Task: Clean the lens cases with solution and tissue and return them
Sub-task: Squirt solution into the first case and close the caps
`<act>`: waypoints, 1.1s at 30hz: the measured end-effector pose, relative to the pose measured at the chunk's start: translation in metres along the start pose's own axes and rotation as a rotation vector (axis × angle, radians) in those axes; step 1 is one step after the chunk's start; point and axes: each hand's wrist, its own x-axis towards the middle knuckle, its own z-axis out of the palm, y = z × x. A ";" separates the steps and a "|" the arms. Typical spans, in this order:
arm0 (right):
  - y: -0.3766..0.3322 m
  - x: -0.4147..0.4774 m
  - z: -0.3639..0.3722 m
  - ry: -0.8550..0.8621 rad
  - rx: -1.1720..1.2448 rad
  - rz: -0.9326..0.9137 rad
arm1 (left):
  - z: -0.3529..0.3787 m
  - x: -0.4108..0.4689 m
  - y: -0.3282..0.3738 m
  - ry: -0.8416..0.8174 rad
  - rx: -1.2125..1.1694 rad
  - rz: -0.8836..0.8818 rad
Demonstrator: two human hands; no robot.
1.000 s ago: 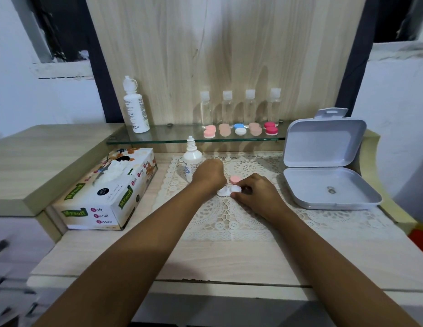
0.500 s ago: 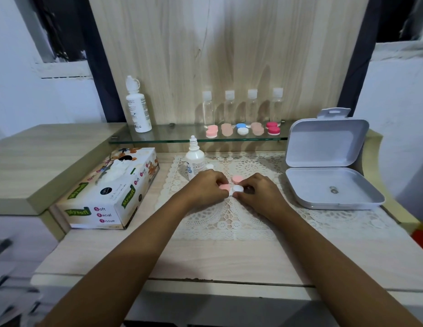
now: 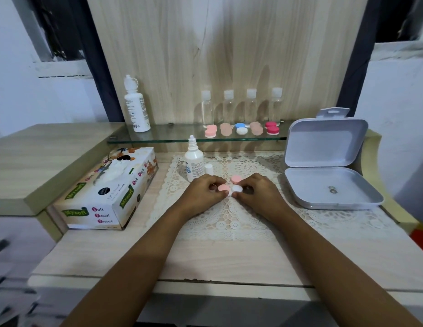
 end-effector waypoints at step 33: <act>0.001 0.002 0.002 -0.008 -0.025 -0.016 | 0.005 -0.001 -0.011 0.062 0.155 0.104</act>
